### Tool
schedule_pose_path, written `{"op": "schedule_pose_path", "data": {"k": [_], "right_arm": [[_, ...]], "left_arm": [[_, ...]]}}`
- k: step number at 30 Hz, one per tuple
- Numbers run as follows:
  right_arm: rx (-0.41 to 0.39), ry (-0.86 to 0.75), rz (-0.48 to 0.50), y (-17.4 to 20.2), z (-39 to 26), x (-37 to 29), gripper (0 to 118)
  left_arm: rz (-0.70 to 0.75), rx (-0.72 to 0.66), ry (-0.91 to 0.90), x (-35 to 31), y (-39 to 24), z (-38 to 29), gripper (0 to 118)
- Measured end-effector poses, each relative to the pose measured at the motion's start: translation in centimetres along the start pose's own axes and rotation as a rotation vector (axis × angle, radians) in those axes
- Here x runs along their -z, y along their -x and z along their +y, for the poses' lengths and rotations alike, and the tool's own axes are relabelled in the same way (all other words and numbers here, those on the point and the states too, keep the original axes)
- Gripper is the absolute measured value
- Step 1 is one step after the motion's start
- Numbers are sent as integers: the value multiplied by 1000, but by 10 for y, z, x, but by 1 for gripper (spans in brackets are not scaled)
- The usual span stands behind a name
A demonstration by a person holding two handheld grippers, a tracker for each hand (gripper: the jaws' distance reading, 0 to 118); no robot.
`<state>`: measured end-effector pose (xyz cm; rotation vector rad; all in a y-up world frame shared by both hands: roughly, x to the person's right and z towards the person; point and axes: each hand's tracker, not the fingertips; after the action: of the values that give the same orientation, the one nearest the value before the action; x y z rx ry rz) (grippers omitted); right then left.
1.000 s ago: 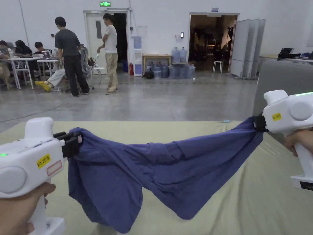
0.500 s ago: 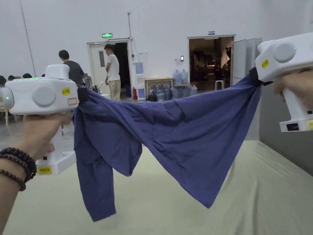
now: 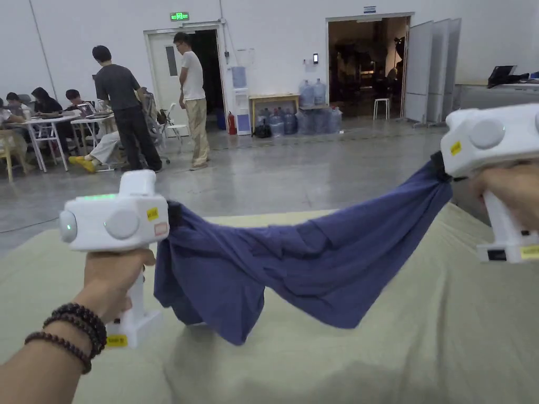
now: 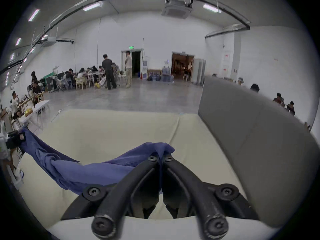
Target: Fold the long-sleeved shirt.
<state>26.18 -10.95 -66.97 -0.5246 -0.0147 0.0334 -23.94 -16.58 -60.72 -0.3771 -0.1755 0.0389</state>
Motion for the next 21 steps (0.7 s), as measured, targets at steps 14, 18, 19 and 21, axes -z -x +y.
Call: {"op": "schedule_pose_path", "data": {"k": [14, 18, 19, 21], "right_arm": [[-62, 101, 132, -12, -186, -40, 0], [-26, 141, 204, -19, -258, -92, 0], [-31, 163, 214, -20, -278, -103, 0], [-63, 217, 224, -19, -312, -122, 0]], "left_arm": [[-48, 10, 114, -64, 5, -182, 2], [-69, -14, 181, -114, -1, -251, 2], [-77, -8, 207, -125, -2, -271, 2], [-72, 12, 228, -142, -6, -301, 2]]}}
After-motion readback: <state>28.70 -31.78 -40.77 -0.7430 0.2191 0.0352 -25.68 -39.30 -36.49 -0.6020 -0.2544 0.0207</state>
